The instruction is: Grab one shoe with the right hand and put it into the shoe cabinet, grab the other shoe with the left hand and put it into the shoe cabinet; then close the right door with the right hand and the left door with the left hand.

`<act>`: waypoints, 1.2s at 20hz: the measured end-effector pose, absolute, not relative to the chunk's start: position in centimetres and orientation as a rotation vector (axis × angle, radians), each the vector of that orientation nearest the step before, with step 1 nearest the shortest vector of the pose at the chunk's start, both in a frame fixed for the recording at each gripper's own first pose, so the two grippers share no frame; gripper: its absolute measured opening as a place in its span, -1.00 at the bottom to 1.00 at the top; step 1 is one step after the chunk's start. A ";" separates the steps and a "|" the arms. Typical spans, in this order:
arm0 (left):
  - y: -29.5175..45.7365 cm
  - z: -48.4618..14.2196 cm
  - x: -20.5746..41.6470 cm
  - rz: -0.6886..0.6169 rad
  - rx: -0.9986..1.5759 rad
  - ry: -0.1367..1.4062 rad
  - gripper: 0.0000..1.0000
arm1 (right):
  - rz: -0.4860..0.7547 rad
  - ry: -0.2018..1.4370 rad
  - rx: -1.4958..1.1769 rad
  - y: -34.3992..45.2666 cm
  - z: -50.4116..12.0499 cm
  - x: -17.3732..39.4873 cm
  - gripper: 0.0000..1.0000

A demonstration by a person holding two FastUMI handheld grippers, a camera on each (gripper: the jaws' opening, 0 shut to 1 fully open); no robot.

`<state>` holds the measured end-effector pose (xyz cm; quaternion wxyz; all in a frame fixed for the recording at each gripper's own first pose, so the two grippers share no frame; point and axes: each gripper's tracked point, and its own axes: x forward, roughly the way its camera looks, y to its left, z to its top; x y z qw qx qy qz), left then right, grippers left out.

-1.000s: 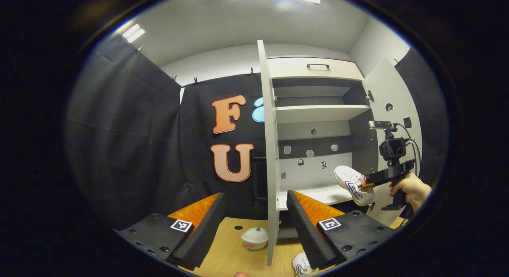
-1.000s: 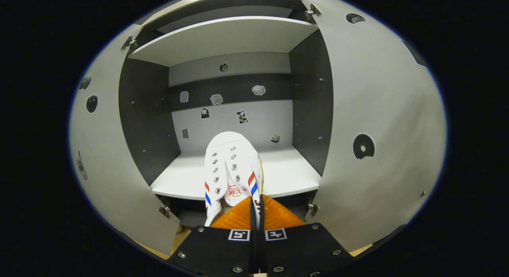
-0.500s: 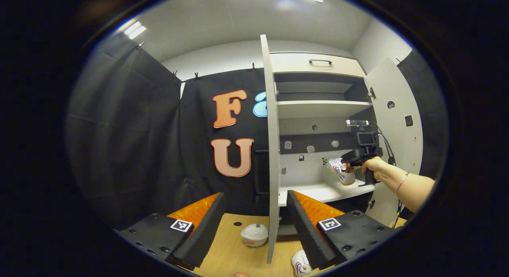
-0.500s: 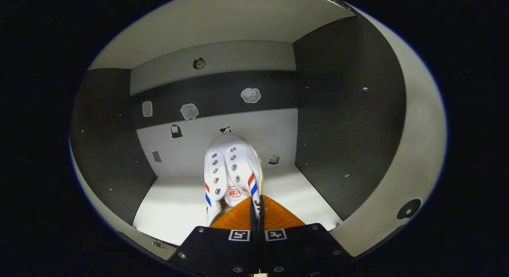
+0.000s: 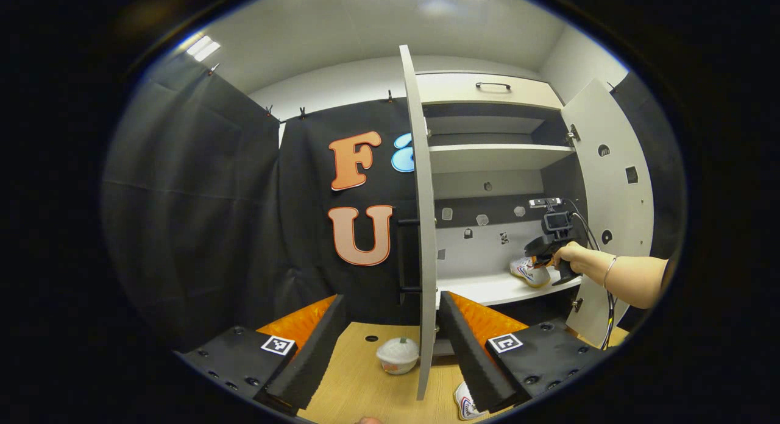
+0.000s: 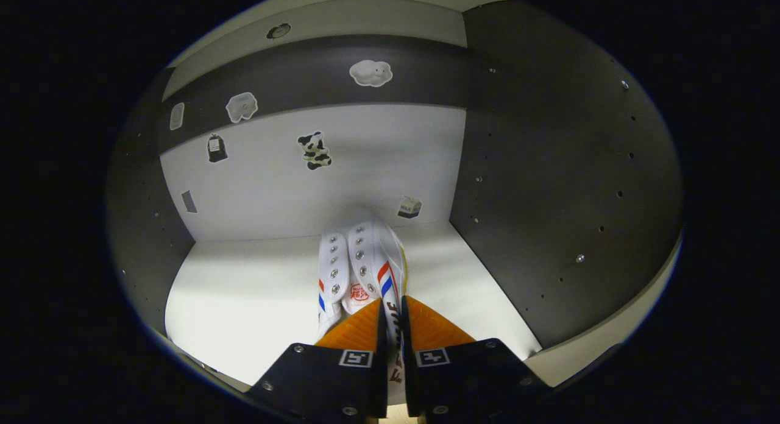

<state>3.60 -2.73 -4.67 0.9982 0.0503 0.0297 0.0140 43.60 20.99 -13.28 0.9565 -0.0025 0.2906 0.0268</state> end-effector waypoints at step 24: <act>-18.1 -30.5 2.4 -0.244 0.119 0.536 0.99 | 0.305 0.030 0.021 13.3 5.9 16.8 0.88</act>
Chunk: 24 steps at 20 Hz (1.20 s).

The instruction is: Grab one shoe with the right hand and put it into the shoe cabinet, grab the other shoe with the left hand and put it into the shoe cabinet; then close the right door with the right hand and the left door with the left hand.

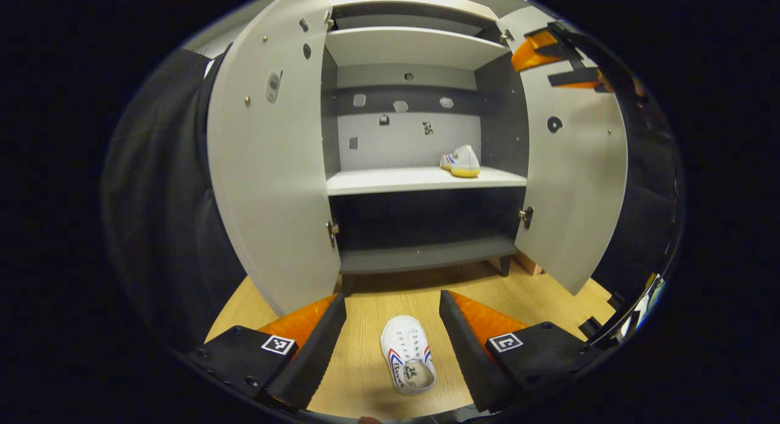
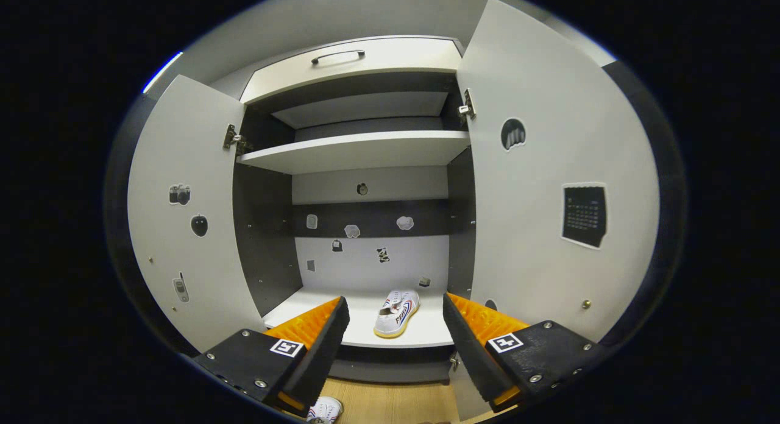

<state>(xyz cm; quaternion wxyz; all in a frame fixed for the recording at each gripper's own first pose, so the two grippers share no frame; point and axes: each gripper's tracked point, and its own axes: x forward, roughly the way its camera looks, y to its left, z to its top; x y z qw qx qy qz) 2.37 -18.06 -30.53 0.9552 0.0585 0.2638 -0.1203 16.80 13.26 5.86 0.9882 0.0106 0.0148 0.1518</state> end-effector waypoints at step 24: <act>-15.2 -52.2 -0.5 -0.212 0.148 1.086 0.68 | 0.258 -0.207 -0.049 4.4 10.9 7.8 0.84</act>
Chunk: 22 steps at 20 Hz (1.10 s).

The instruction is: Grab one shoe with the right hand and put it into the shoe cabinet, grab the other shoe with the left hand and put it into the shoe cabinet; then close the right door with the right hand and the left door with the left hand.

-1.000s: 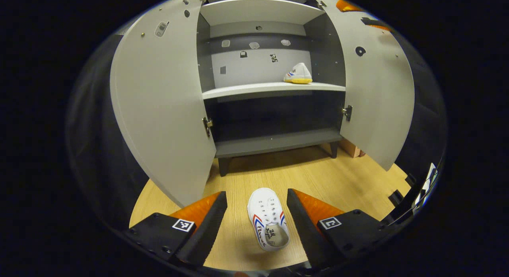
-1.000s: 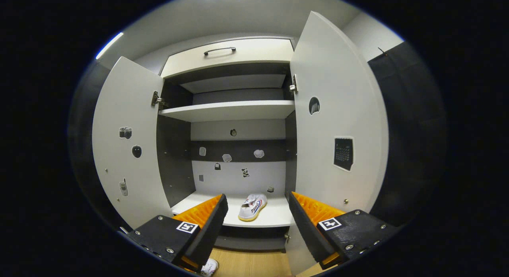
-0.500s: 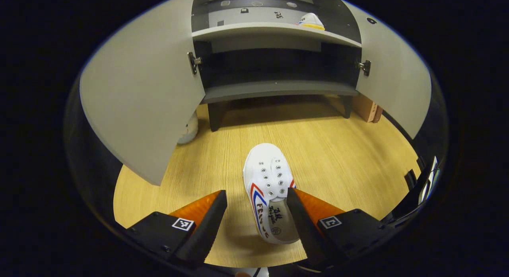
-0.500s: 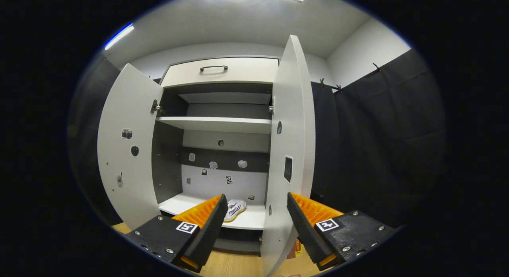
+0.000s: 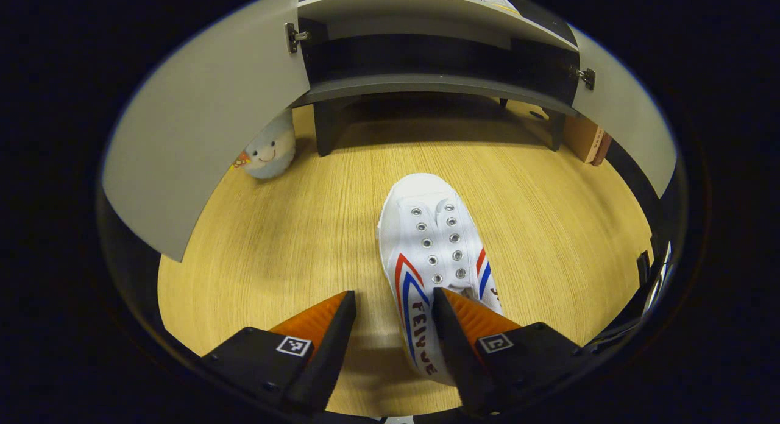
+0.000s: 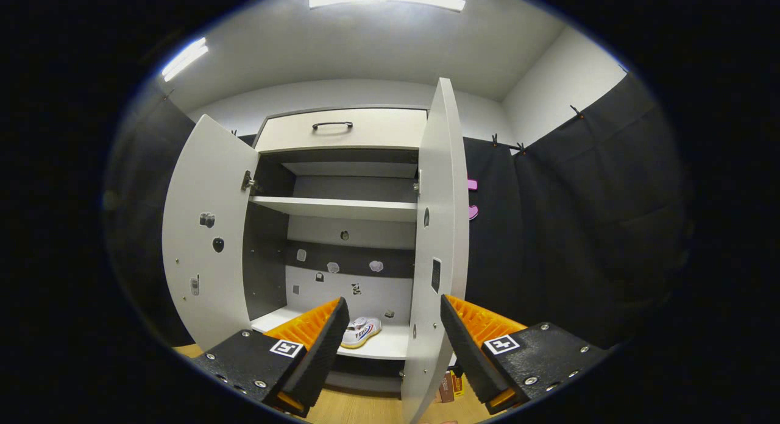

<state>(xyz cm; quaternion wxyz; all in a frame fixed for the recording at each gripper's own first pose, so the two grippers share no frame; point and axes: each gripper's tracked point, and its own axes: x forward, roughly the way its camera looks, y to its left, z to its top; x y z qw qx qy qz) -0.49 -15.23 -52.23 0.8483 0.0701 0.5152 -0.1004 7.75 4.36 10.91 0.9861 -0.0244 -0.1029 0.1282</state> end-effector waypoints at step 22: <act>-18.9 -42.6 3.2 -0.304 -0.006 1.002 -0.88 | 0.253 -0.211 -0.035 3.9 10.4 6.1 0.84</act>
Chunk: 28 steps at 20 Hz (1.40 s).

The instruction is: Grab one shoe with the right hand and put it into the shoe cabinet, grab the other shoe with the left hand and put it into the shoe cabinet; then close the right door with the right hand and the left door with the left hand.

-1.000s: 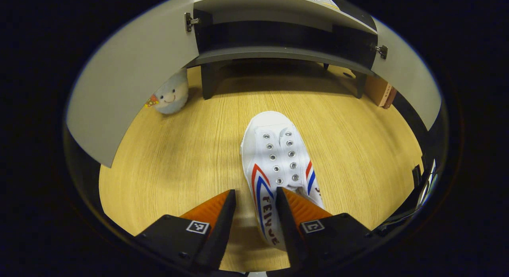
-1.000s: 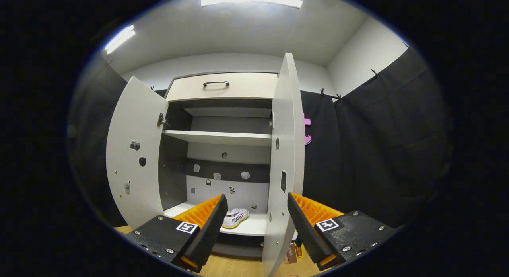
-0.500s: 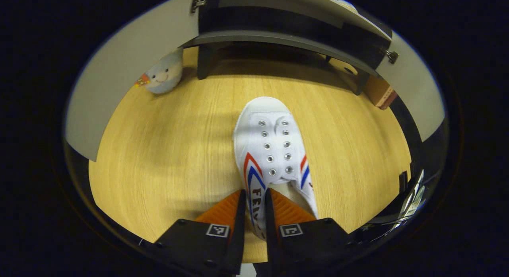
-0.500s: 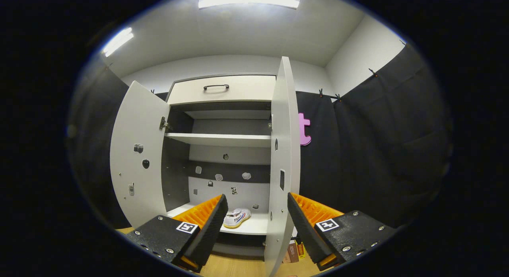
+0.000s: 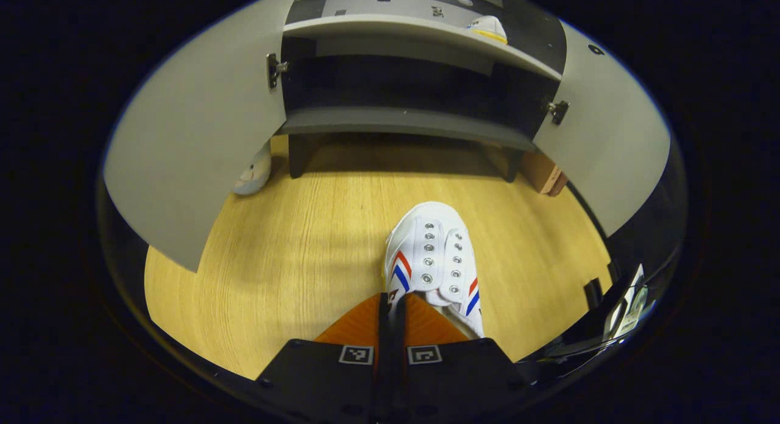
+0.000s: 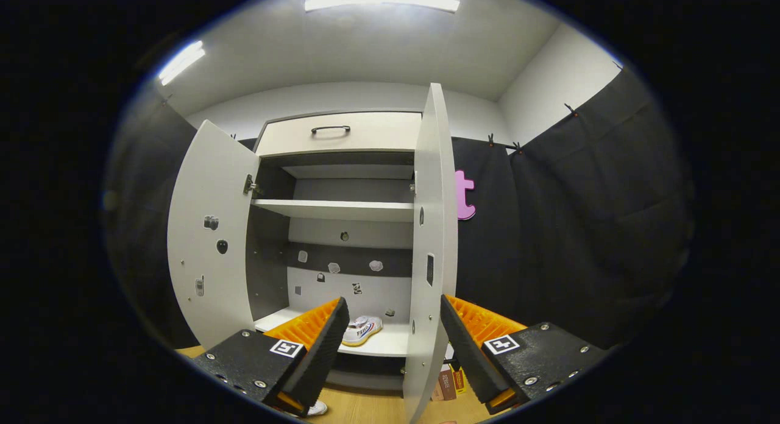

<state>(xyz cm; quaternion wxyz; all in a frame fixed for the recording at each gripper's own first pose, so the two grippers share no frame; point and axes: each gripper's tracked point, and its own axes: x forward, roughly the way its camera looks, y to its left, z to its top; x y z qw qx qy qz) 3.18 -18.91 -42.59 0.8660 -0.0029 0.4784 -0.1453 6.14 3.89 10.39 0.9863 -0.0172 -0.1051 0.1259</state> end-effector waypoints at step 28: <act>-2.9 8.3 21.0 -0.097 -0.176 0.551 -0.88 | 0.150 -0.367 -0.076 -0.7 15.7 3.2 0.84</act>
